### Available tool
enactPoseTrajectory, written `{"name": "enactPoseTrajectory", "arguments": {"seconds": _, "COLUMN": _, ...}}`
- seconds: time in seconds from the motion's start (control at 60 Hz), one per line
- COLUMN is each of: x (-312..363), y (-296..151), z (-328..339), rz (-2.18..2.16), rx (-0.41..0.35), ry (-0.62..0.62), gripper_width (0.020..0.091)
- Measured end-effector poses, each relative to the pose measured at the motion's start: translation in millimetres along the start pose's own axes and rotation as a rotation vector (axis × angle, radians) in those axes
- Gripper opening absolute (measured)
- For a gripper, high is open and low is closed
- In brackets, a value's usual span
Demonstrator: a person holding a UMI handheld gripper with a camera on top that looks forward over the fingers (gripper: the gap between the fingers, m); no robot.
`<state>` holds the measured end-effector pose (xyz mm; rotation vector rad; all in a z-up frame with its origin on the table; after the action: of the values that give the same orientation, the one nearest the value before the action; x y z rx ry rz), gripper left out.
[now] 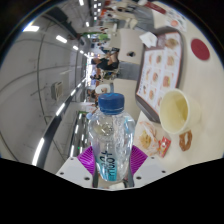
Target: Pour water
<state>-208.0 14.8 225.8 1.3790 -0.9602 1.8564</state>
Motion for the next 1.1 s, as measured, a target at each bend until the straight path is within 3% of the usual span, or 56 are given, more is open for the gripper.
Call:
{"name": "enactPoseTrajectory", "arguments": {"seconds": 0.25, "x": 61.8, "y": -87.8, "z": 57.4, "rz": 0.908, "rx": -0.169, "ry": 0.141, "gripper_width": 0.0398}}
{"name": "enactPoseTrajectory", "arguments": {"seconds": 0.433, "x": 24.8, "y": -174.1, "z": 96.2, "rz": 1.232, "rx": -0.254, "ry": 0.329, "gripper_width": 0.0396}}
{"name": "enactPoseTrajectory", "arguments": {"seconds": 0.583, "x": -58.8, "y": -219.3, "z": 105.1, "rz": 1.330, "rx": -0.196, "ry": 0.446, "gripper_width": 0.0398}}
{"name": "enactPoseTrajectory", "arguments": {"seconds": 0.8, "x": -139.1, "y": -231.0, "z": 112.5, "rz": 1.380, "rx": -0.064, "ry": 0.512, "gripper_width": 0.0400}}
{"name": "enactPoseTrajectory", "arguments": {"seconds": 1.0, "x": -192.1, "y": -224.7, "z": 113.3, "rz": 1.352, "rx": -0.002, "ry": 0.539, "gripper_width": 0.0410}}
{"name": "enactPoseTrajectory", "arguments": {"seconds": 1.1, "x": -190.1, "y": -221.9, "z": 117.4, "rz": 1.373, "rx": -0.029, "ry": 0.510, "gripper_width": 0.0423}}
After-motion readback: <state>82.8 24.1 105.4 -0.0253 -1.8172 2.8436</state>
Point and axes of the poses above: the point between the fingertips, and its own axes, seen from behind it with the camera up: x to the left, y down, z backward, against the way the camera looks, the point moved 10 cm from there along z, backward, against the way the camera looks, and after that the axes turned 9 degrees about z, right-handed, at the moved point
